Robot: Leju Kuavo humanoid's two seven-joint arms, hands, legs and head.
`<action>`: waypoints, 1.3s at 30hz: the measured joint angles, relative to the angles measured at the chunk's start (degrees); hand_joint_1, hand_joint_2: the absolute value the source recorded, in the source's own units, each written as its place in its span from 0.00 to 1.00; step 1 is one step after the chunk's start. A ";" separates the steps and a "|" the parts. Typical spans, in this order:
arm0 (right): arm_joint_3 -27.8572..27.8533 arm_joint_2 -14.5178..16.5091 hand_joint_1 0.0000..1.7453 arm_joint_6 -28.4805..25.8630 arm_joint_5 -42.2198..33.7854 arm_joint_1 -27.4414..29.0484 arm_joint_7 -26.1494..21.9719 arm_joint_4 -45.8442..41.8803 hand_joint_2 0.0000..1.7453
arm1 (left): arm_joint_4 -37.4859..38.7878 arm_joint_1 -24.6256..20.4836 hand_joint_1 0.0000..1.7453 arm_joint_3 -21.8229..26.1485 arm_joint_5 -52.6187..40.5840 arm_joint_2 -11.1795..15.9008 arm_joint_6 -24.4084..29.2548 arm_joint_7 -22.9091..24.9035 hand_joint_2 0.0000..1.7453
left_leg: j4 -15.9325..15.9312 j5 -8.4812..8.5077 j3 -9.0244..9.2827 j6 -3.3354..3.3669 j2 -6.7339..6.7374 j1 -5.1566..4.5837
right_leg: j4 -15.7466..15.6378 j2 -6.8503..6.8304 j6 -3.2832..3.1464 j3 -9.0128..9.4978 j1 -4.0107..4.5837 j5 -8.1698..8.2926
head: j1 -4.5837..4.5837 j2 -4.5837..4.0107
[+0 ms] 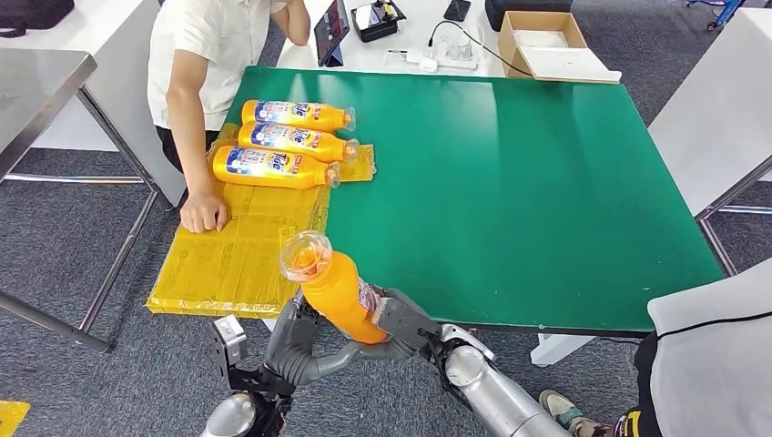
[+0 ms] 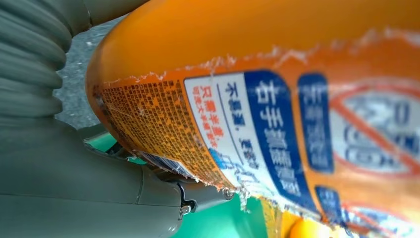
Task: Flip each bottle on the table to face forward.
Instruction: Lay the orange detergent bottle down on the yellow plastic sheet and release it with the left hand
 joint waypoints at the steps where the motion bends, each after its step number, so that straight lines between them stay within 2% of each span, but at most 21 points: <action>1: 0.41 -0.01 1.00 -0.01 0.12 -0.11 0.19 0.15 1.00 | -0.01 0.04 0.00 0.02 0.72 -0.14 0.10 0.28 1.00 | 0.00 0.00 0.00 0.00 0.00 0.00 | 0.00 0.00 0.00 0.00 0.00 0.00 | 0.01 0.00; 14: 3.29 0.23 1.00 1.51 -3.04 -0.23 -4.05 0.54 1.00 | -0.34 -1.08 0.00 0.08 11.64 -1.90 -1.39 1.72 1.00 | 0.00 0.01 0.01 0.00 0.00 0.00 | 0.00 0.00 0.00 0.01 -0.01 0.01 | 0.00 0.00; 15: 3.35 0.23 1.00 1.62 -3.05 -0.20 -4.34 0.46 1.00 | -0.34 -1.16 0.07 0.08 11.91 -1.97 -1.47 1.87 1.00 | 0.00 0.01 0.00 0.00 0.00 0.00 | 0.00 0.00 0.00 0.00 0.00 0.01 | 0.00 0.00; 18: 3.64 0.16 1.00 1.92 -3.00 -0.16 -6.08 0.13 1.00 | -0.34 -1.49 0.73 0.07 12.87 -2.10 -2.29 2.55 1.00 | 0.00 0.01 0.00 0.00 0.01 0.00 | 0.00 0.00 0.00 0.00 0.00 0.01 | 0.01 0.00; 19: 3.71 0.13 1.00 1.99 -3.02 -0.16 -6.56 0.05 1.00 | -0.32 -1.63 0.89 0.06 13.21 -2.10 -2.72 2.68 1.00 | 0.00 0.01 0.00 0.00 0.01 0.00 | 0.00 0.00 0.00 0.00 0.00 0.01 | 0.01 0.00; 26: 3.72 0.07 1.00 2.18 -3.13 -0.36 -7.23 -0.11 1.00 | -0.21 -2.39 1.00 0.13 14.73 -1.73 -4.87 2.44 1.00 | 0.00 0.01 0.01 0.00 0.00 0.00 | 0.00 0.00 0.00 0.01 0.00 0.01 | 0.01 0.00; 31: 3.86 0.08 1.00 3.60 -3.38 -0.75 -6.65 -0.11 1.00 | -0.21 -2.57 1.00 0.10 12.50 -1.60 -5.03 1.02 1.00 | 0.00 0.01 0.00 0.00 0.01 0.00 | 0.00 0.00 0.00 0.01 -0.01 0.01 | 0.01 0.00; 39: 5.71 -0.19 0.99 4.97 -3.92 -3.00 -0.95 -0.11 1.00 | -0.21 -2.65 1.00 -0.03 5.84 -0.97 -3.67 -2.13 1.00 | 0.00 0.01 0.01 0.00 0.00 0.00 | 0.01 0.00 0.00 0.02 0.00 0.01 | 0.01 0.00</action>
